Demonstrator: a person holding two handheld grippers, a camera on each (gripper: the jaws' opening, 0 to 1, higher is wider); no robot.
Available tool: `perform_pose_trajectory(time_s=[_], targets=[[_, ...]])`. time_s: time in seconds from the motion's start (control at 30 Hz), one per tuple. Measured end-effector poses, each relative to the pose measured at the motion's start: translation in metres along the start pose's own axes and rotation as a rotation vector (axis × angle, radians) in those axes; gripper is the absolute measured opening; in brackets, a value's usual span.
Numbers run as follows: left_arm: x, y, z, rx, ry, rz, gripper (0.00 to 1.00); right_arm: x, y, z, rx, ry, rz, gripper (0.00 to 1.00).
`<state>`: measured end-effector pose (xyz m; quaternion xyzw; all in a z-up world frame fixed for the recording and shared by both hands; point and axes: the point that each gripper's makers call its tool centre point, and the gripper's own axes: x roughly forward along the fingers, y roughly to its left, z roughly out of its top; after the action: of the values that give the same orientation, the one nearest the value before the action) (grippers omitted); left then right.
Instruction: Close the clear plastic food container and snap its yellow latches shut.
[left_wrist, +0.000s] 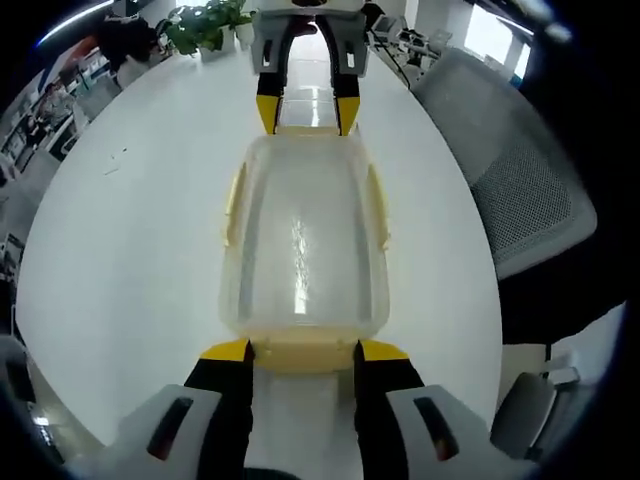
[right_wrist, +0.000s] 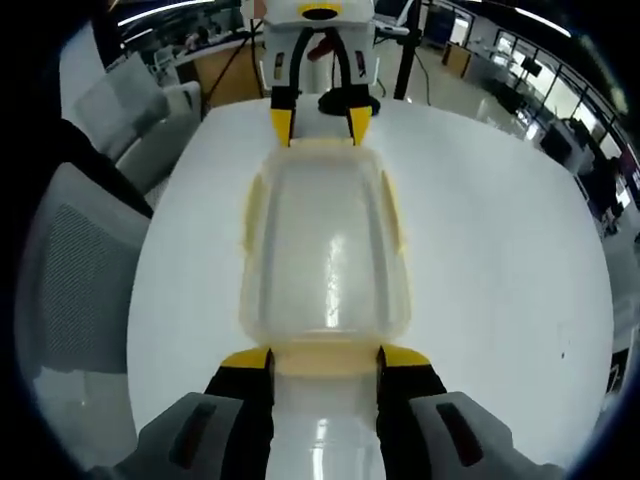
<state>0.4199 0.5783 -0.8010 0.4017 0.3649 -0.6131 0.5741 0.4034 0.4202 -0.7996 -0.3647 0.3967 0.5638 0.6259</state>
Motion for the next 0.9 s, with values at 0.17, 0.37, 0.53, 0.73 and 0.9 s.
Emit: perform_pose_trajectory(time_s=[0.17,0.37,0.53,0.73,0.9], targets=[[-0.007,0.002,0.004,0.006,-0.003,0.001,0.38,-0.007,-0.001,0.002,0.008,-0.005,0.002,0.39],[-0.017,0.004,0.011,0.014,0.002,-0.003,0.38,-0.016,-0.001,0.004,0.009,-0.016,0.001,0.39],[-0.021,0.007,0.017,0.016,0.002,-0.004,0.38,-0.025,-0.004,0.005,0.014,-0.023,0.0,0.39],[-0.023,0.007,0.024,0.014,-0.006,-0.006,0.38,-0.033,-0.004,0.002,0.005,-0.012,0.0,0.39],[-0.023,0.006,0.025,0.015,-0.005,-0.008,0.38,-0.033,-0.004,0.002,0.0,-0.006,-0.001,0.39]])
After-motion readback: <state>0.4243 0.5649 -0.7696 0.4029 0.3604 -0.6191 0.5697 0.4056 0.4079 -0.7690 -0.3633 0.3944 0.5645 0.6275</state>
